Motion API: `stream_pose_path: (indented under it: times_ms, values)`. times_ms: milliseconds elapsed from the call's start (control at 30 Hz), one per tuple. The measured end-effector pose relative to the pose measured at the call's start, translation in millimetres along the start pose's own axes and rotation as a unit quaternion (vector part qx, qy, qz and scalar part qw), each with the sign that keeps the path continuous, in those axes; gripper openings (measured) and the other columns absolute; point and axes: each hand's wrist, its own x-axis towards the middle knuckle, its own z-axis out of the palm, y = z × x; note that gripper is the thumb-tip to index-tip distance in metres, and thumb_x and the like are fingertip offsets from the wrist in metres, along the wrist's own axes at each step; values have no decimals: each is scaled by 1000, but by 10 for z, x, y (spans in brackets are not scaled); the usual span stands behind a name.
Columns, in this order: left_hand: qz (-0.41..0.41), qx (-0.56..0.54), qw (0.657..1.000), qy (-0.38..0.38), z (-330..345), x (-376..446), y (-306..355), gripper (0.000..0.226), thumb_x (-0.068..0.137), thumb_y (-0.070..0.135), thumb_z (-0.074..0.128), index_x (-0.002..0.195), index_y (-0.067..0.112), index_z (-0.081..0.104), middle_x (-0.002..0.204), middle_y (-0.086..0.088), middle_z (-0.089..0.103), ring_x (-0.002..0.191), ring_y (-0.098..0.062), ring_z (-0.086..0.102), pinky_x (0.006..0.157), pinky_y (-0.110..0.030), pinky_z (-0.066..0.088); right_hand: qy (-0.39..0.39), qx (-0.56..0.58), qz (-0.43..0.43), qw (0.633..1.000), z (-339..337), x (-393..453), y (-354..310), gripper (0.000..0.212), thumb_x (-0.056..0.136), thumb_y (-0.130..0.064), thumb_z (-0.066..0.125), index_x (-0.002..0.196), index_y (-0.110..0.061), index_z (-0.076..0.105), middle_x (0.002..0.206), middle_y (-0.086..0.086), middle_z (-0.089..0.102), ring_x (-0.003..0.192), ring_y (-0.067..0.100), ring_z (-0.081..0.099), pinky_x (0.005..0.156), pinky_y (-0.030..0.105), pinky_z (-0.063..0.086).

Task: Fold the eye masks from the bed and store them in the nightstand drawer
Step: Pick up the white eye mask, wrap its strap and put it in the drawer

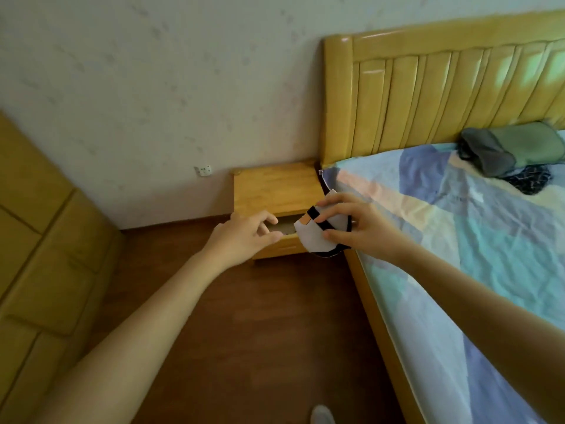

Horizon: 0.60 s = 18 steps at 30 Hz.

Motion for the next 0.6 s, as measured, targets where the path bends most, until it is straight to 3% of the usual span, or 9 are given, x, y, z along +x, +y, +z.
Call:
stream_pose_path:
  times_ms: [133,233,267,333,400,467,600]
  values:
    - [-49,-129,989,-61,274,777,-364,54,88,68,37,134,39,41,120,19,59,106,-6,58,92,-43,47,-65,36,33,997,260,786,611,29,80,-11,72,104,-26,69,122,-13,55,125,-2,44,109,32,38]
    - [-71,-294,949,-92,602,1367,-754,45,92,48,51,134,32,47,122,8,61,110,-10,59,97,-37,49,-125,49,59,989,581,1330,1113,36,81,-10,71,111,-29,65,127,-16,53,126,-7,42,112,29,35]
    - [-77,-335,934,-98,691,1595,-892,41,92,40,56,131,28,53,119,5,63,107,-8,61,94,-30,51,-142,58,68,986,681,1526,1304,39,81,-9,69,114,-31,63,128,-18,51,126,-9,40,112,27,34]
    - [-107,-384,910,-115,864,2105,-1164,28,90,27,63,117,19,63,103,4,68,88,5,64,73,-13,50,-162,70,94,980,850,1917,1712,45,83,-8,67,119,-33,58,131,-19,47,127,-11,37,109,20,30]
    - [-157,-420,884,-133,1052,2581,-1411,15,90,26,63,105,26,64,93,7,68,77,3,62,60,-12,44,-154,79,131,976,974,2248,2095,54,83,-9,67,127,-34,50,139,-19,38,131,-11,30,104,10,27]
    - [-213,-449,858,-132,1356,3077,-1715,12,91,28,61,101,34,60,97,8,68,86,-7,61,62,-19,43,-126,113,181,969,1124,2577,2533,63,83,-13,69,134,-39,41,146,-24,25,134,-9,24,96,1,29]
    - [-366,-465,799,-106,1984,3941,-2349,29,95,27,56,121,13,58,116,-4,59,102,-19,56,65,-22,48,-75,158,299,938,1455,3081,3441,63,86,-17,68,139,-33,38,141,-27,23,129,-5,29,80,-1,29]
